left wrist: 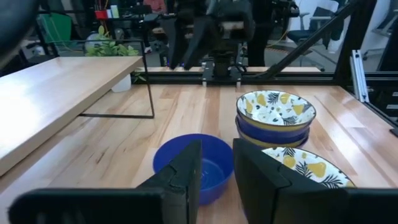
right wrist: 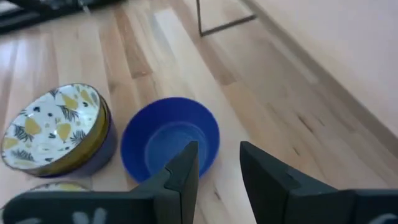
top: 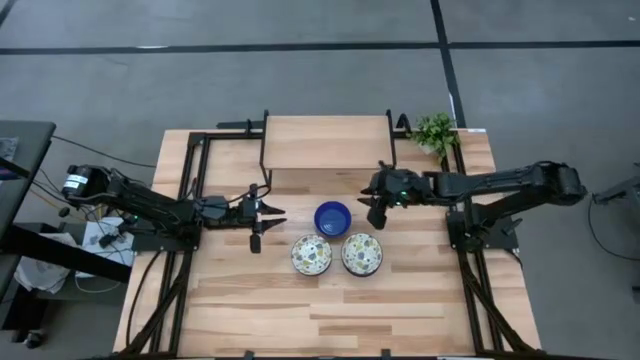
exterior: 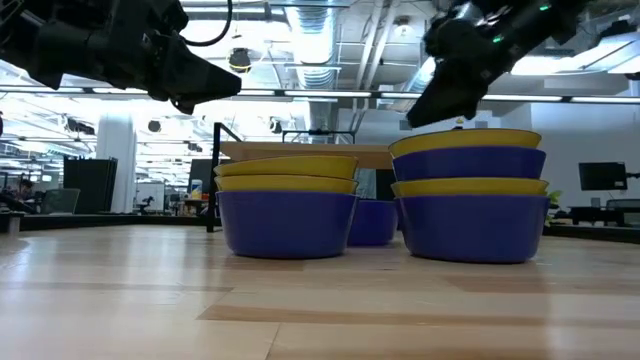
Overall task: Pick & Place Mini bowls
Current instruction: Put the blue bowl on the shelf
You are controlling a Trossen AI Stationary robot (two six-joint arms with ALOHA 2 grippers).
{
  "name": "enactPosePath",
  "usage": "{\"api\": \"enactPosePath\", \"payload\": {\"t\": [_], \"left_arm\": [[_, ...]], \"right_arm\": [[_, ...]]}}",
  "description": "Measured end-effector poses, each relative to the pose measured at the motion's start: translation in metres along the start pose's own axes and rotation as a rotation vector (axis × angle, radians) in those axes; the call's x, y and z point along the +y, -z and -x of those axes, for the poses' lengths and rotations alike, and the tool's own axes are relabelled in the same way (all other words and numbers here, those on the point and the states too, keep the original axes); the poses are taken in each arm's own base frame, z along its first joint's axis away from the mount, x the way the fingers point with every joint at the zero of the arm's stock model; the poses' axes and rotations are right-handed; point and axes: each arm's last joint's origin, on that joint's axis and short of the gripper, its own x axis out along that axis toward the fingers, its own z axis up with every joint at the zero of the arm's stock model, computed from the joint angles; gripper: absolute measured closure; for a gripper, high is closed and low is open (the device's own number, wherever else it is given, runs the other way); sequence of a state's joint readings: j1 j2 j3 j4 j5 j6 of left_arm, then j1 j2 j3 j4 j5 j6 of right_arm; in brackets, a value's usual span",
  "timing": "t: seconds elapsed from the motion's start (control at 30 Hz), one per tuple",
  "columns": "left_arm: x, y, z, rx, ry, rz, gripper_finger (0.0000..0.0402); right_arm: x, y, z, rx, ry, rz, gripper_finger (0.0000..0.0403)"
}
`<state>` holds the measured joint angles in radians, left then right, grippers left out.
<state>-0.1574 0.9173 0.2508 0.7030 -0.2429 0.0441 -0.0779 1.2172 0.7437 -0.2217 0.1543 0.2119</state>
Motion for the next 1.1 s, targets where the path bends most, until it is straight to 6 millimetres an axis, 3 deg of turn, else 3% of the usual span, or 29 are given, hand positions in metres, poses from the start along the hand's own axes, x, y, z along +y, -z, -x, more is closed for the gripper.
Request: {"api": "enactPosePath", "payload": {"t": [0.33, 0.53, 0.77, 1.1], "left_arm": [[0.000, 0.002, 0.000, 0.015, 0.001, 0.000, 0.0311], [0.000, 0.002, 0.000, 0.015, 0.001, 0.008, 0.0311], [0.000, 0.002, 0.000, 0.015, 0.006, 0.022, 0.0311], [0.000, 0.002, 0.000, 0.015, 0.006, 0.023, 0.0311]], "right_arm": [[-0.002, -0.029, -0.058, 0.174, 0.072, 0.022, 0.0294], [0.003, -0.033, -0.084, 0.259, 0.044, 0.022, 0.0294], [0.006, -0.024, -0.100, 0.322, 0.041, 0.035, 0.0294], [0.004, -0.021, -0.103, 0.350, 0.045, 0.059, 0.0294]]}}
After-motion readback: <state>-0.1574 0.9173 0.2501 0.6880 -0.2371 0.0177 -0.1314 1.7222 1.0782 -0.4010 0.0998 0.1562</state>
